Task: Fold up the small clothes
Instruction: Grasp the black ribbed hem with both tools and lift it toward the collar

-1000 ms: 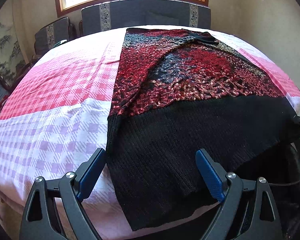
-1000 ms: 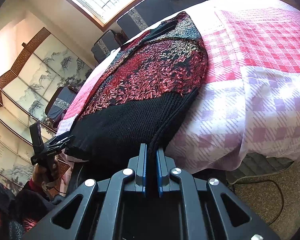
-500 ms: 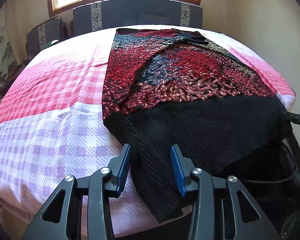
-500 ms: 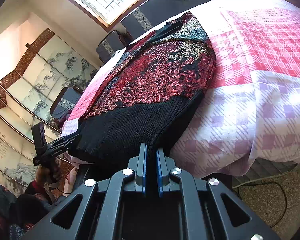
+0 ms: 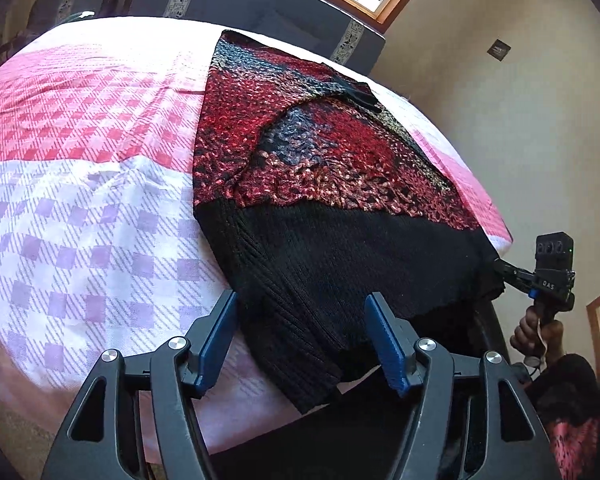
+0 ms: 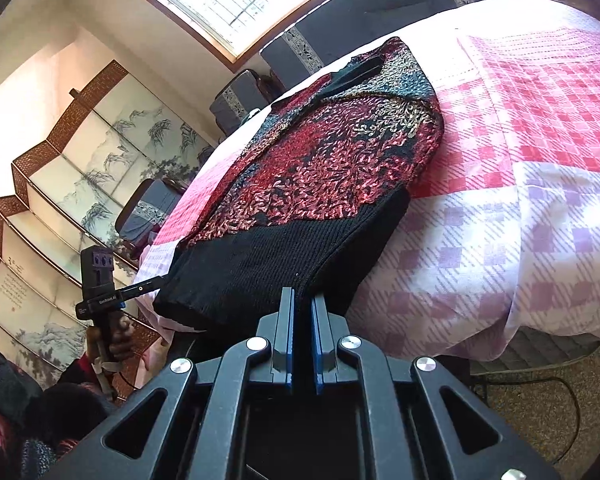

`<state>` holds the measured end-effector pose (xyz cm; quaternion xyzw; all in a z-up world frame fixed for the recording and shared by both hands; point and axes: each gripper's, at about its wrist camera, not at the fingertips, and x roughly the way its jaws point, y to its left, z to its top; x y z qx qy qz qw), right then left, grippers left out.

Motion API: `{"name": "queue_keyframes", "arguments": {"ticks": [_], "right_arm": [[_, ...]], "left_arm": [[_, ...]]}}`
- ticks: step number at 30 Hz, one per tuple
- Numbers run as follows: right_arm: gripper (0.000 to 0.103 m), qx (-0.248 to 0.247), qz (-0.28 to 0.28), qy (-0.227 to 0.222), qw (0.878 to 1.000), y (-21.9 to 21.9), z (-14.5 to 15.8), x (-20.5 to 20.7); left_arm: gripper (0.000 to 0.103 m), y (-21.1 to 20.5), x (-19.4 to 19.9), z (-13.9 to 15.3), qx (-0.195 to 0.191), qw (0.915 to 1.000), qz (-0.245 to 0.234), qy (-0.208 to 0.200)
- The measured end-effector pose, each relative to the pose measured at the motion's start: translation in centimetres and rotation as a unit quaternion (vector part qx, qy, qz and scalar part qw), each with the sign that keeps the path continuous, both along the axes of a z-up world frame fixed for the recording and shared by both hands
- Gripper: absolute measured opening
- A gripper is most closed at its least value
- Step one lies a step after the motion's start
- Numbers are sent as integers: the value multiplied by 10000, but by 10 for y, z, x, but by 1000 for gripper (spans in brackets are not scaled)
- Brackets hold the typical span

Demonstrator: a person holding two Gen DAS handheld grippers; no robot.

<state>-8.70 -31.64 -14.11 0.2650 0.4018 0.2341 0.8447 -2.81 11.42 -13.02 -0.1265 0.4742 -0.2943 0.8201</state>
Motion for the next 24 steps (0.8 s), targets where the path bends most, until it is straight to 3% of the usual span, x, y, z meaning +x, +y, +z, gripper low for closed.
{"name": "queue_keyframes", "arguments": {"ticks": [5,13,14,15,16,17,18,24], "right_arm": [[10,131,38,106,9999,-1,-6,5],[10,240,146,147,9995,3,-13,9],[10,213,101,117,9997,2,-12,8],[10,169,53,74,9998,0,-11,7],[7,118,22,34,9999,-1,-9,6],[7,29,-5,12,10000,-1,-8,5],[6,-83,-27,10,10000,-2,-6,4],[6,-270,-50,70,9996,-12,-7,-4]], "left_arm": [[66,14,-1,-1,-413,9983,-212,349],[69,18,27,-8,-1362,9870,104,847],[68,19,26,-7,-1295,9885,229,743],[58,20,22,-4,-1088,9919,347,552],[47,19,17,-1,-773,9956,397,365],[24,17,14,0,-448,9978,397,285],[18,16,12,-3,-261,9985,379,304],[18,27,6,-4,-437,9978,361,354]]}}
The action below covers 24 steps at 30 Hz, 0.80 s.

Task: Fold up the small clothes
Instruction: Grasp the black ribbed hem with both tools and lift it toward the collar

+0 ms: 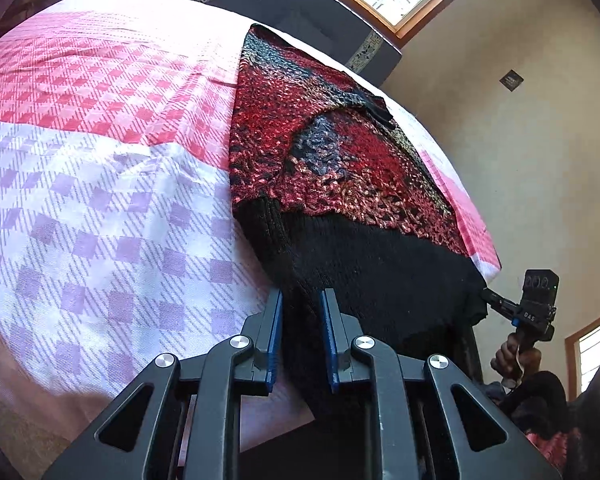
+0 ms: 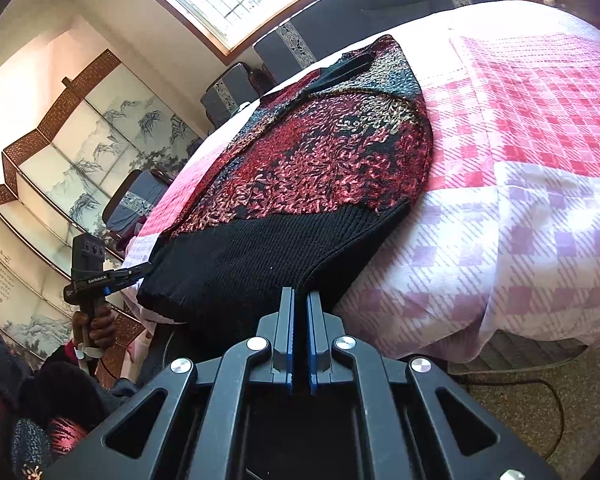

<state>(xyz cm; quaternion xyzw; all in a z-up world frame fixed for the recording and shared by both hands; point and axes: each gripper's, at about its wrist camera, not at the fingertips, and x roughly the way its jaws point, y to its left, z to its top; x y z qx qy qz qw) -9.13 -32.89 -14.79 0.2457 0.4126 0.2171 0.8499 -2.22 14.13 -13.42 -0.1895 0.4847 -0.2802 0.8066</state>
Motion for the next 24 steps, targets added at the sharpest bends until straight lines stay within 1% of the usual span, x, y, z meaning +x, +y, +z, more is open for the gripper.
{"name": "queue_keyframes", "arguments": {"ticks": [3,7,8,9,10,12,14,16,18,19,20,21,22,23,24], "right_arm": [[6,144,-103,18,9998,-9,-4,0],[11,366,-134,172,9991,-14,-10,5],[14,436,-145,220,9987,-15,-12,5],[17,427,-193,256,9986,-15,-14,7],[25,417,-229,280,9985,-15,-15,8],[27,508,-219,264,9981,-15,-15,8],[28,535,-221,269,9980,-15,-16,7],[28,610,-203,358,9973,-16,-19,6],[28,497,-165,376,9979,-12,-21,6],[29,502,-118,425,9978,-11,-23,7],[29,525,-70,450,9976,-8,-24,8],[29,506,-36,441,9977,-6,-24,8],[15,450,1,404,9982,-3,-24,9],[4,390,47,389,9985,0,-23,10],[5,363,77,372,9986,2,-22,11]], "left_arm": [[19,1,4,-8,-225,9994,-81,257],[26,1,6,-8,-352,9989,-49,314],[31,1,7,-8,-422,9986,-50,324],[40,0,6,-7,-493,9983,-59,320],[45,-2,6,-6,-546,9980,-85,298],[67,-10,4,-1,-560,9980,-181,210],[73,-20,1,3,-411,9989,-238,48],[73,-28,-2,5,-152,9994,-272,-169],[70,-33,-3,6,12,9991,-314,-276],[67,-34,-3,6,57,9991,-314,-290],[45,-34,-2,4,49,9991,-352,-231],[13,-35,1,-1,80,9992,-392,-70],[11,-33,3,-5,69,9993,-375,32],[11,-30,1,-4,-21,9995,-331,-3],[11,-29,0,-3,23,9994,-335,-21]]}}
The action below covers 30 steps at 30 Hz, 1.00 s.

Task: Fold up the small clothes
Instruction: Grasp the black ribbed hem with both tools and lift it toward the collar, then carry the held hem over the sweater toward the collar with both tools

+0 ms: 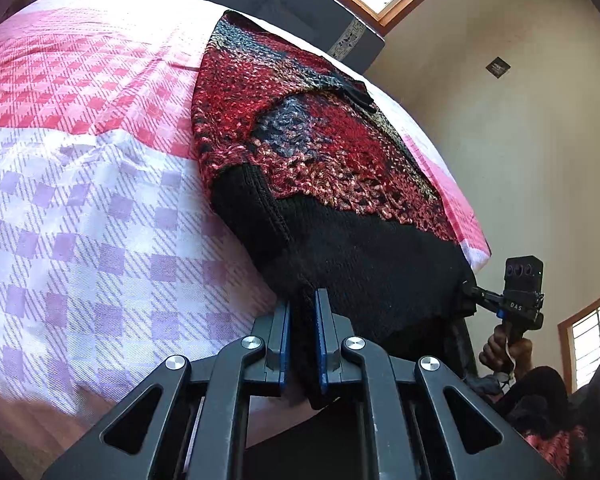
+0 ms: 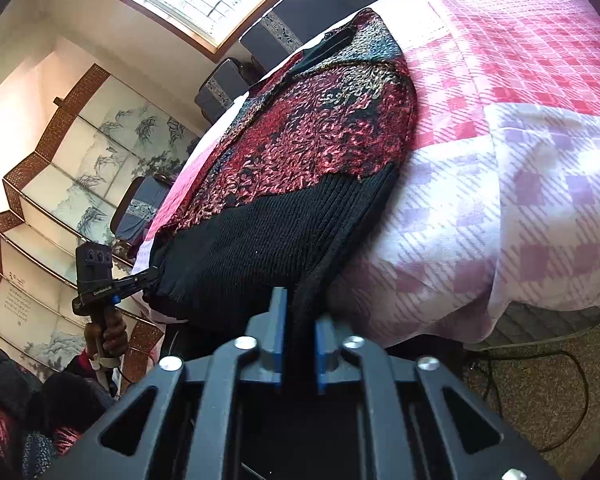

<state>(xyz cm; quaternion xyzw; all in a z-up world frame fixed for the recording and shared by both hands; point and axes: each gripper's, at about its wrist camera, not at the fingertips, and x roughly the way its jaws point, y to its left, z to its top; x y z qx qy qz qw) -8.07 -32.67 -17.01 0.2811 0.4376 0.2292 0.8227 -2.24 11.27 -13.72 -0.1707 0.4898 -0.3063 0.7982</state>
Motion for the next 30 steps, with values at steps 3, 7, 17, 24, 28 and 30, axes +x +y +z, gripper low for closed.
{"name": "queue_keyframes", "arguments": {"ticks": [3,7,17,24,28,30], "right_arm": [[5,106,59,-148,9998,3,9,0],[5,501,-52,-436,9978,-6,29,1],[5,903,-176,-852,9921,-17,65,18],[5,1004,-272,-1134,9881,-24,86,42],[5,1097,-370,-1282,9850,-33,96,49],[5,1159,-473,-1310,9834,-38,97,53]], "left_arm": [[10,3,-5,7,13,9999,78,-114],[10,11,-7,23,-201,9993,182,-267],[9,5,6,66,-172,9960,384,-793],[9,5,24,89,-200,9922,631,-1052],[9,8,32,98,-277,9903,757,-1130],[9,8,37,100,-325,9897,797,-1143]]}}
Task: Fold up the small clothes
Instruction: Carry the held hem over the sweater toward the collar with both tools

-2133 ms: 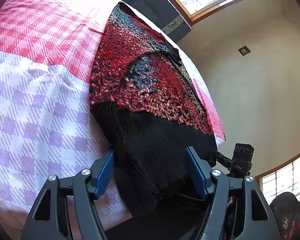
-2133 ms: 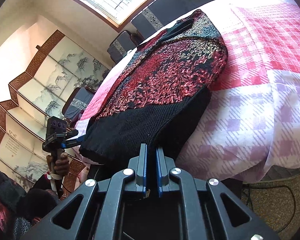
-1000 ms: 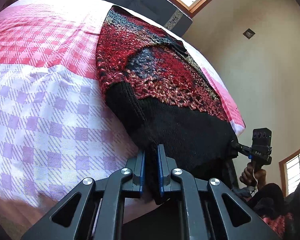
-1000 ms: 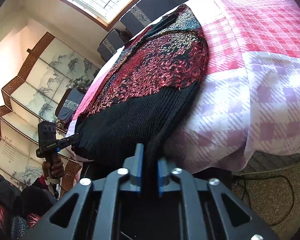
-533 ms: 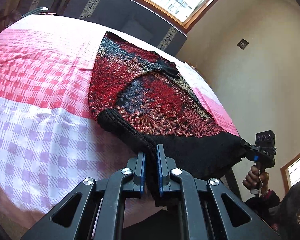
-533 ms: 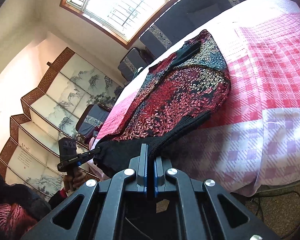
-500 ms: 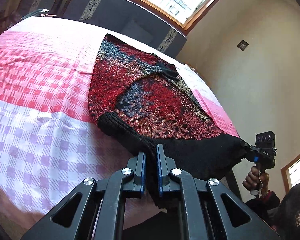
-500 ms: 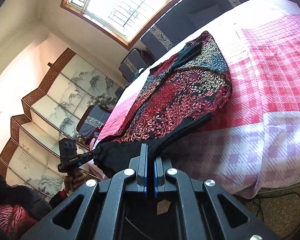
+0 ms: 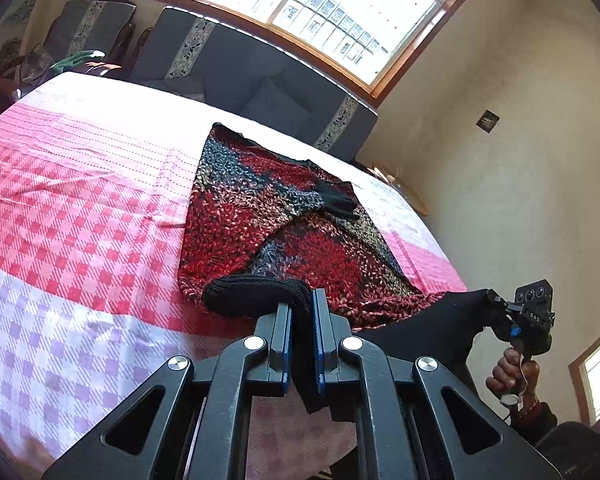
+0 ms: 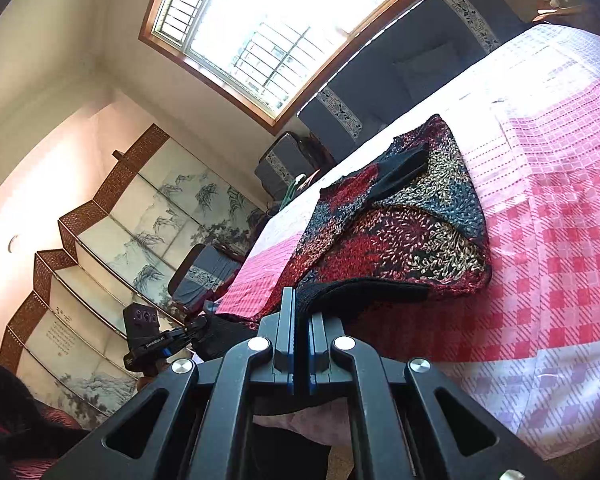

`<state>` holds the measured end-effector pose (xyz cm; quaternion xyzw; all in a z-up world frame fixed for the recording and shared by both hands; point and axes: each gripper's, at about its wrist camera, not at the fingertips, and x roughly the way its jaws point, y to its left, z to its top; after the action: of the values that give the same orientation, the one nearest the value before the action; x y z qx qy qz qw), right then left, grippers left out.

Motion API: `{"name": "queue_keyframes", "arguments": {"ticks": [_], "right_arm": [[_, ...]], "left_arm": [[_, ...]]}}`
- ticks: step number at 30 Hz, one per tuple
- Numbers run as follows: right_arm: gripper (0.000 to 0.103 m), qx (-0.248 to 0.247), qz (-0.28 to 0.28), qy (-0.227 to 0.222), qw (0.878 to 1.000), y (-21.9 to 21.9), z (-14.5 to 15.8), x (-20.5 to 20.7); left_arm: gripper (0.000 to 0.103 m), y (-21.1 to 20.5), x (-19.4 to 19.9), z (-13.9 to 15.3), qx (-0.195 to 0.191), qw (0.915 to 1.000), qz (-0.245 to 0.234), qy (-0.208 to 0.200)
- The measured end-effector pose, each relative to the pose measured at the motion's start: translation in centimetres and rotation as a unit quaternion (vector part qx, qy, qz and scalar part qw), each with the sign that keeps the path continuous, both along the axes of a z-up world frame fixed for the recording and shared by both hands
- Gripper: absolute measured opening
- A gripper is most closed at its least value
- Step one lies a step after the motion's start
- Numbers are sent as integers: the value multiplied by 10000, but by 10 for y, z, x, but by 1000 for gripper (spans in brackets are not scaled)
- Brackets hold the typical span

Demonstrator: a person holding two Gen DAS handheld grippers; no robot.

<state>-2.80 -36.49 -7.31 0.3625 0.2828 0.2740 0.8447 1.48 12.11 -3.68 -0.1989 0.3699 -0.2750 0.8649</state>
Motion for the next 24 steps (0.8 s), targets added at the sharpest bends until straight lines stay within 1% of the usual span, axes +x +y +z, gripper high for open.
{"name": "queue_keyframes", "arguments": {"ticks": [2,6,9,12,24], "right_arm": [[5,88,-84,9,9999,-6,0,6],[5,89,-221,41,9997,-15,4,22],[5,20,-278,77,9996,-21,6,43],[5,50,-340,163,9993,-28,5,66],[5,48,-506,485,9975,-42,-7,149]], "left_arm": [[9,1,5,2,-30,10000,65,-10],[9,0,24,7,-84,9999,135,-36],[9,-3,40,13,-12,9997,203,-144],[9,-6,61,15,42,9995,287,-148],[9,-15,146,4,115,9984,546,38]]}}
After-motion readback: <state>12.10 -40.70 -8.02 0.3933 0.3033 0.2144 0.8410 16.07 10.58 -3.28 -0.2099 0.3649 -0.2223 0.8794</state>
